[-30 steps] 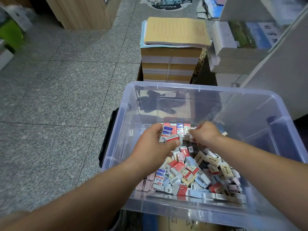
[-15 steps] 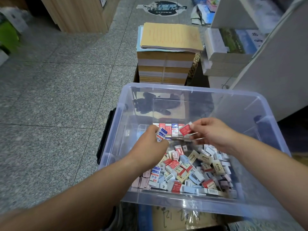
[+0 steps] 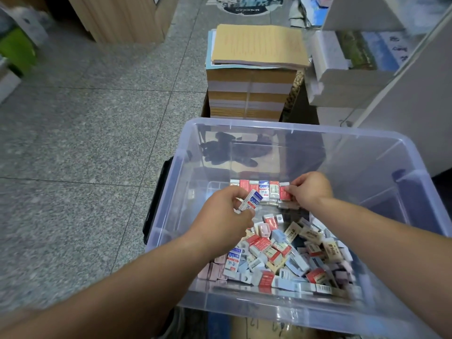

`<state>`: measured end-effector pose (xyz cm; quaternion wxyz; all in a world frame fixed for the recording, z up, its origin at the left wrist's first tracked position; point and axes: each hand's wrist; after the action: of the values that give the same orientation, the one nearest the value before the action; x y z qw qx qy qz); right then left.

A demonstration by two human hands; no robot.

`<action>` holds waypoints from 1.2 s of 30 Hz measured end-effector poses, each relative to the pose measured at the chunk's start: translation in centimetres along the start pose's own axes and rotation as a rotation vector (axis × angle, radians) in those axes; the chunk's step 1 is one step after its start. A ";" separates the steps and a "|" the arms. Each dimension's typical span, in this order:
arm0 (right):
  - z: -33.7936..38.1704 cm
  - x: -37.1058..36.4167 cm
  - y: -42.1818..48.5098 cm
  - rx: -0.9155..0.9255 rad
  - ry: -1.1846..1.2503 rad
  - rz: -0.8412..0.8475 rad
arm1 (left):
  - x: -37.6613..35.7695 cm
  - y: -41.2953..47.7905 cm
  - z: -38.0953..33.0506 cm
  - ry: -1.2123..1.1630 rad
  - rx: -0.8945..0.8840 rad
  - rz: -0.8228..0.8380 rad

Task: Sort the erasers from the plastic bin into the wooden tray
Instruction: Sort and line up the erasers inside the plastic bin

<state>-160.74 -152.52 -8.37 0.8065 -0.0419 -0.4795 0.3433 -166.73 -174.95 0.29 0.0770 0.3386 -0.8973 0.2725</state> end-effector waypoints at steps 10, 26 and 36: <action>1.4 2.4 -3.0 0.059 0.061 0.190 | 0.1 0.3 0.3 0.038 -0.049 -0.051; 1.4 6.5 -8.1 -0.004 0.703 0.262 | 3.0 -1.2 -2.9 0.488 -0.392 -0.185; -1.7 1.6 -1.2 -0.362 0.477 -0.018 | 7.7 -1.2 -3.4 0.697 -0.367 -0.493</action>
<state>-158.31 -152.04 -7.66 0.8789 -0.2602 -0.3300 0.2256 -171.95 -178.24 6.16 0.4953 0.4109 -0.7439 0.1802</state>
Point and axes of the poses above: each hand's wrist, its own y-axis towards the middle knuckle, its own x-axis out of the back of the hand, z = x × y, and after that the axes turned 1 degree about z, right-handed
